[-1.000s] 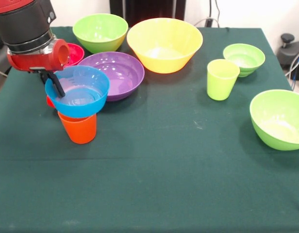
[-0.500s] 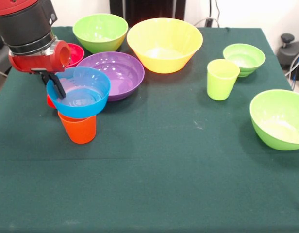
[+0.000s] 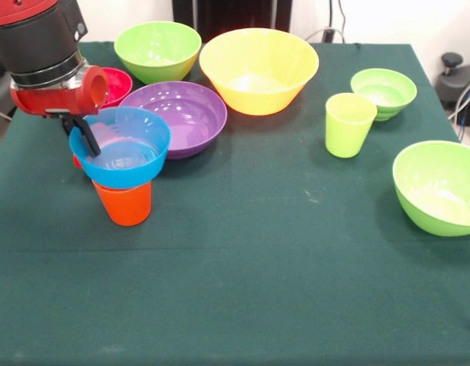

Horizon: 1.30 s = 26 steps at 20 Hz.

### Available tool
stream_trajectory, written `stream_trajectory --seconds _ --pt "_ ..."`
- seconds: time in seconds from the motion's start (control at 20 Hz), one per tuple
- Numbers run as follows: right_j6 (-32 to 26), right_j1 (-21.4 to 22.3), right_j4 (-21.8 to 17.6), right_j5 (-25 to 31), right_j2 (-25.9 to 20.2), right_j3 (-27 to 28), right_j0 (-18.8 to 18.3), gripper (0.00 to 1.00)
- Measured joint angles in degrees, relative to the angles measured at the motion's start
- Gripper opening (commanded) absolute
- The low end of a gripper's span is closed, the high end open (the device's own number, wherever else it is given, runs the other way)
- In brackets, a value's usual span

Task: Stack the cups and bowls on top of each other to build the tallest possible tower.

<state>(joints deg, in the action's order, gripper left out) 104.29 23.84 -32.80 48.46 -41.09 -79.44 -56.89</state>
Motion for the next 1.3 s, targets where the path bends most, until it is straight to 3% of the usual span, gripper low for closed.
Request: stream_trajectory --seconds 1.3 --pt "0.0 -1.56 -0.89 0.0 0.0 0.61 0.02 0.0"
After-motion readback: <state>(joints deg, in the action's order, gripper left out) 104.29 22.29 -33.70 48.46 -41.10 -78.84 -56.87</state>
